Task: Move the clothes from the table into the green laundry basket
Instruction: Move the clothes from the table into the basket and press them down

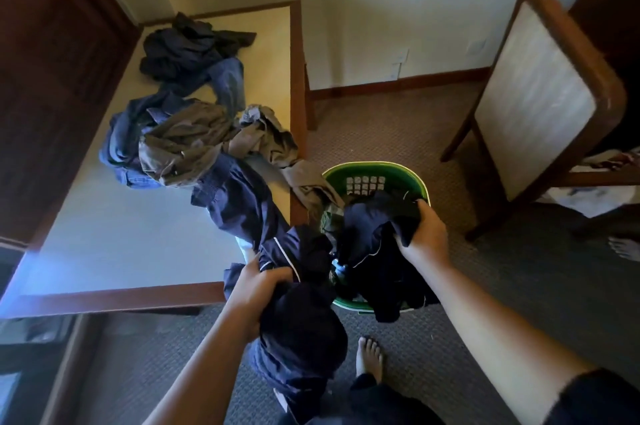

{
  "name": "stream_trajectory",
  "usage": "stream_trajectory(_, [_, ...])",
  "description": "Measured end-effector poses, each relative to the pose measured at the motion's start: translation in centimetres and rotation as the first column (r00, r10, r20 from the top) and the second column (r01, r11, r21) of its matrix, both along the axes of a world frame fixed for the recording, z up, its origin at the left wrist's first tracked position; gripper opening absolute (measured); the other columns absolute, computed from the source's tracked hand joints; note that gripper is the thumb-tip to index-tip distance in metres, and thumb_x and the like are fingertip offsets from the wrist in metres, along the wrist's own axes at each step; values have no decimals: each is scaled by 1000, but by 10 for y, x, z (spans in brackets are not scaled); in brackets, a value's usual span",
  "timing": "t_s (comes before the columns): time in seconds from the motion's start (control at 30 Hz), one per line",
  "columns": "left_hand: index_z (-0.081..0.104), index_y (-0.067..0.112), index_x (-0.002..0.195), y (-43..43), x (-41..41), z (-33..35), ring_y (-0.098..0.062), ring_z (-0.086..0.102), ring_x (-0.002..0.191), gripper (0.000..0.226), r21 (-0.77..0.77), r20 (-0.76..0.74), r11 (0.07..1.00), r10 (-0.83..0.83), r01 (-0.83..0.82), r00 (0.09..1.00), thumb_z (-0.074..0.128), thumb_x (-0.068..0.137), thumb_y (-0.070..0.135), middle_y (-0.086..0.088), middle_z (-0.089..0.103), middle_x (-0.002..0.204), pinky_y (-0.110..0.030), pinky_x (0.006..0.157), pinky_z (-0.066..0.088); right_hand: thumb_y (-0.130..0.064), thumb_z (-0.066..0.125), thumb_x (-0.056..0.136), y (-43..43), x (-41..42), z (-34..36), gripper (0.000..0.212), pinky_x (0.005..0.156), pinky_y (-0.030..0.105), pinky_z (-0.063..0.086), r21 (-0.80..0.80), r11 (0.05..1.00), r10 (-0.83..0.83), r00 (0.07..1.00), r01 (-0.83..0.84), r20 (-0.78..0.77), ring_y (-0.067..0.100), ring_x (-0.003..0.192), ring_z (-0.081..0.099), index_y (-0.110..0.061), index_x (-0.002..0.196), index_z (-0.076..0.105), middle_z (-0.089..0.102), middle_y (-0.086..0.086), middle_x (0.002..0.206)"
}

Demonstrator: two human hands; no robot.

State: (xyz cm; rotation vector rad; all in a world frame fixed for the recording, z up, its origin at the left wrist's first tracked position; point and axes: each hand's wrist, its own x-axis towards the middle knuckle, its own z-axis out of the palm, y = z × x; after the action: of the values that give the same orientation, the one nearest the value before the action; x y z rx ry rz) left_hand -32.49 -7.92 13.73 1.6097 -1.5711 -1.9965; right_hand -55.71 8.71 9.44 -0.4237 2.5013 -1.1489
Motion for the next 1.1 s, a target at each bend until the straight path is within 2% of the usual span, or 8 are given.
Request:
stream_trajectory(0.13, [60, 9, 75, 7, -1, 9, -18, 60, 54, 28, -26, -72, 999, 27, -29, 997, 54, 79, -19, -3, 62, 56, -26, 55, 51, -42, 63, 68, -16, -23, -26, 53, 94, 52, 54, -87, 989, 129, 987, -121, 100, 35, 106, 68, -16, 115, 64, 72, 12, 108])
stream_trajectory(0.23, [51, 14, 62, 10, -8, 15, -13, 44, 45, 39, 20, -139, 998, 66, -64, 988, 47, 79, -21, 1, 47, 49, -20, 44, 40, -22, 73, 79, -20, -32, -23, 71, 116, 45, 40, 15, 975, 215, 952, -224, 218, 33, 137, 52, -18, 147, 51, 57, 14, 146])
stream_trajectory(0.33, [45, 16, 57, 16, -20, 19, -8, 38, 39, 44, 60, -166, 997, 65, -56, 984, 43, 79, -22, 4, 41, 46, -17, 41, 36, -25, 75, 91, -15, -37, -23, 75, 123, 39, 30, 125, 947, 251, 926, -295, 281, 25, 152, 35, -18, 157, 40, 39, 7, 163])
stream_trajectory(0.53, [41, 18, 53, 35, -58, 19, -8, 33, 39, 40, 190, -199, 982, 40, -1, 979, 43, 77, -15, 4, 36, 47, -18, 42, 31, -20, 68, 98, 21, -31, -43, 33, 113, 42, 46, 40, 961, 235, 887, -273, 398, 22, 129, 61, -13, 130, 69, 69, 9, 134])
stream_trajectory(0.63, [50, 16, 57, 44, -87, 30, -13, 41, 47, 19, 293, -189, 955, 20, 37, 982, 57, 71, 4, -1, 44, 57, -23, 49, 37, -29, 61, 102, 41, -24, -39, 20, 108, 38, 48, -29, 978, 194, 842, -208, 504, 20, 120, 65, -21, 115, 75, 74, 4, 122])
stream_trajectory(0.8, [43, 17, 34, 53, -155, 65, -6, 40, 32, 67, 286, -339, 949, -28, 132, 941, 29, 97, -1, 9, 42, 39, -17, 40, 37, -58, 48, 102, 63, -22, -12, 41, 77, 30, 51, -193, 981, 129, 665, 24, 736, 10, 90, 71, -27, 103, 75, 80, -8, 99])
stream_trajectory(0.93, [38, 18, 49, 53, -196, 84, -3, 39, 32, 57, 246, -462, 968, 79, 41, 884, 26, 101, -3, 10, 38, 38, -14, 40, 37, -55, 44, 103, 68, -36, 5, 37, 85, 27, 48, -329, 893, 79, 614, 306, 785, 5, 85, 69, -33, 100, 73, 76, -10, 98])
stream_trajectory(1.1, [41, 26, 34, 40, -227, 89, -3, 37, 36, 73, 264, -595, 964, 188, -31, 781, 28, 102, 1, 11, 37, 41, -12, 42, 38, -63, 25, 102, 64, -46, 5, 58, 79, 17, 56, -506, 805, 208, 650, 311, 731, -1, 97, 73, -31, 110, 73, 77, -13, 109])
